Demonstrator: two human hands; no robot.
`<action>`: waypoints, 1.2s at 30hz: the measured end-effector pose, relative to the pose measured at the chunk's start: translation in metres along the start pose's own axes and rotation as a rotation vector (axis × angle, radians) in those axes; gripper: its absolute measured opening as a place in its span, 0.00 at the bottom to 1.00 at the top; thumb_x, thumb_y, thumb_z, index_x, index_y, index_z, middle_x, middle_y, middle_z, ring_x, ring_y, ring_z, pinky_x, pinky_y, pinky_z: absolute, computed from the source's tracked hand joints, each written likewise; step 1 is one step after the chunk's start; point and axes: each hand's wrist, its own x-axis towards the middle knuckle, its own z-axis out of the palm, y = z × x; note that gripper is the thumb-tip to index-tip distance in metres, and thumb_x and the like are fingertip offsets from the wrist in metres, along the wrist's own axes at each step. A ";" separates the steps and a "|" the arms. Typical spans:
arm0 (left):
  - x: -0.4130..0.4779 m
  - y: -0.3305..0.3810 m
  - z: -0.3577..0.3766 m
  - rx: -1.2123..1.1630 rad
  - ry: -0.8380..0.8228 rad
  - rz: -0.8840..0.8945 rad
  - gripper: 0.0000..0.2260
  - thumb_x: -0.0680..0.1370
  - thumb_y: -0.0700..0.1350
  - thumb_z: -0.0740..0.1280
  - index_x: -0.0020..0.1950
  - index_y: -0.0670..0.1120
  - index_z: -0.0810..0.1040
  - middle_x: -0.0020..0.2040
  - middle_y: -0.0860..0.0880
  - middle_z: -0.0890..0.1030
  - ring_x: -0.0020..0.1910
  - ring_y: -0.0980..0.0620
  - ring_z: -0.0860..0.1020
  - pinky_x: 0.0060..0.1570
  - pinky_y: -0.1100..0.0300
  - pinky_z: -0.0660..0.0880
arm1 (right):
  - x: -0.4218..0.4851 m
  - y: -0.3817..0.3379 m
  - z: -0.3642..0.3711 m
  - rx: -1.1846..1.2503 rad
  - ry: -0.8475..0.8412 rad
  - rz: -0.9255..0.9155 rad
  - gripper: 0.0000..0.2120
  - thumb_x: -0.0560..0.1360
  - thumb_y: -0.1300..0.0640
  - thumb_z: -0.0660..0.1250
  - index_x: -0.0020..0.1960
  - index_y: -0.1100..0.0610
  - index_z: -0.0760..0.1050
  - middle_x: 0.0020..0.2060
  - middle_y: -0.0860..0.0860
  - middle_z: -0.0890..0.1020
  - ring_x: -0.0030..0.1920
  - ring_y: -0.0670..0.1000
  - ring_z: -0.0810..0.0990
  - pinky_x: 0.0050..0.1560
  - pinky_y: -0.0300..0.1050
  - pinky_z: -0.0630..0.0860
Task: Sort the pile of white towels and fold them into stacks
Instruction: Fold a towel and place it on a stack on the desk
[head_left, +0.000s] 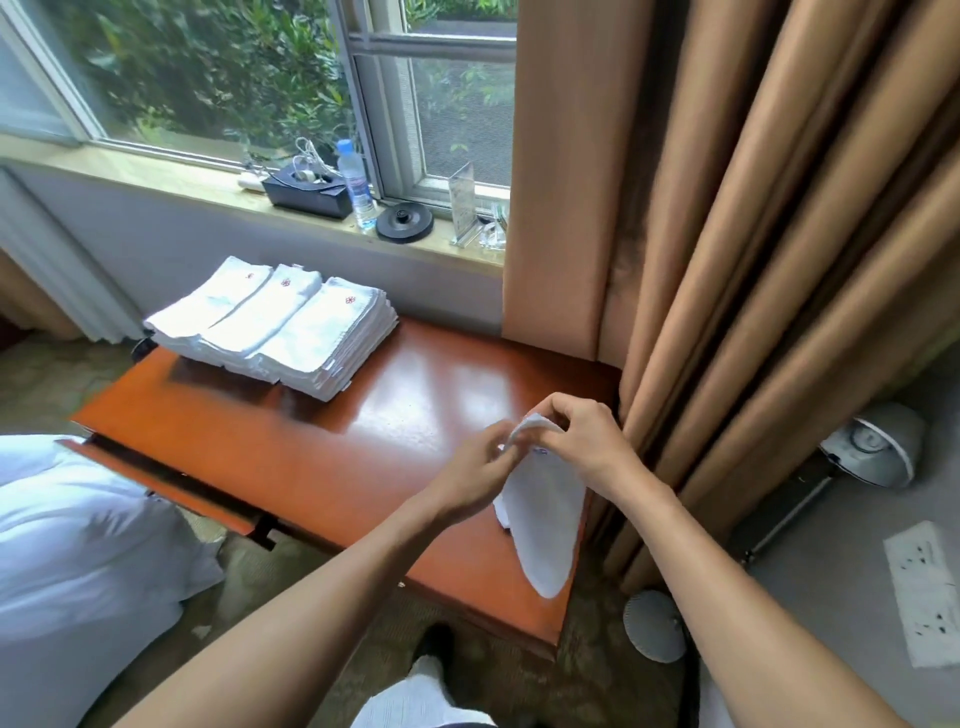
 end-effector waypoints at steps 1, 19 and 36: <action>0.000 -0.002 -0.009 -0.004 0.045 -0.010 0.16 0.85 0.57 0.60 0.58 0.49 0.81 0.52 0.50 0.84 0.50 0.56 0.81 0.47 0.58 0.77 | 0.008 -0.006 0.007 -0.003 -0.012 -0.023 0.07 0.70 0.50 0.81 0.41 0.45 0.83 0.36 0.41 0.84 0.39 0.41 0.81 0.43 0.44 0.76; 0.029 -0.151 -0.297 -0.345 0.398 -0.214 0.08 0.83 0.47 0.67 0.46 0.46 0.80 0.38 0.59 0.80 0.39 0.58 0.75 0.44 0.58 0.70 | 0.188 -0.113 0.224 0.131 -0.077 0.051 0.12 0.80 0.50 0.72 0.46 0.58 0.81 0.34 0.45 0.81 0.35 0.44 0.74 0.38 0.44 0.69; 0.083 -0.233 -0.531 -0.370 0.464 -0.165 0.09 0.84 0.49 0.66 0.53 0.51 0.85 0.50 0.50 0.88 0.53 0.48 0.85 0.57 0.48 0.80 | 0.334 -0.206 0.370 0.371 -0.037 0.097 0.09 0.84 0.53 0.67 0.54 0.55 0.84 0.49 0.51 0.88 0.44 0.47 0.84 0.49 0.47 0.83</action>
